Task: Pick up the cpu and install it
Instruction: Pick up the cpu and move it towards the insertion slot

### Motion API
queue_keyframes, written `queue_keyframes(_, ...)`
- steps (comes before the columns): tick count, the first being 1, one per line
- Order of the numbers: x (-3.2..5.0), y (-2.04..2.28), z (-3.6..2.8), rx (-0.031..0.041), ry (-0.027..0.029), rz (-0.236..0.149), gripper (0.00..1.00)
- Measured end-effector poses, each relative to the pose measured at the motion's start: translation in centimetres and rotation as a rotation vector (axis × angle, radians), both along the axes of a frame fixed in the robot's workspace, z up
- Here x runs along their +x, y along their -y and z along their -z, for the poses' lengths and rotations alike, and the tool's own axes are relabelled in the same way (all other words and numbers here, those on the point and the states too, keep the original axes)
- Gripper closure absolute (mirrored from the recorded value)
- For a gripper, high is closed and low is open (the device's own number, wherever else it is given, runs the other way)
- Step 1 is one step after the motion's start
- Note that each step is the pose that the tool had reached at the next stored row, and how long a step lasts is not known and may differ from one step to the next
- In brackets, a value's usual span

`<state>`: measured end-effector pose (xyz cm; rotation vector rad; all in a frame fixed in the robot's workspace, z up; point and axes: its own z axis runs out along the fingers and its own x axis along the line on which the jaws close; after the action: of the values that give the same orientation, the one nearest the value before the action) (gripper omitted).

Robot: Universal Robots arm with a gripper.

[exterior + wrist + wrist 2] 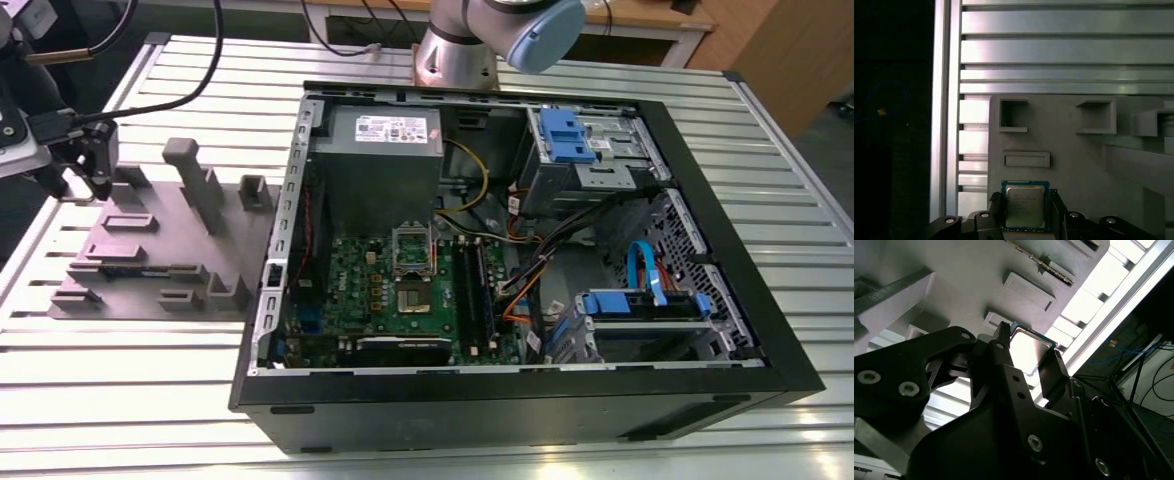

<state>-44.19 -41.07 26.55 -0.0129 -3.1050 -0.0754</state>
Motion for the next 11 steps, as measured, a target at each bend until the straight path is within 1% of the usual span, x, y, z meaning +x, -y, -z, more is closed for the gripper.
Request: queue_keyframes(11,0.01,0.00,-0.60,0.0003,0.0004,0.000,0.53)
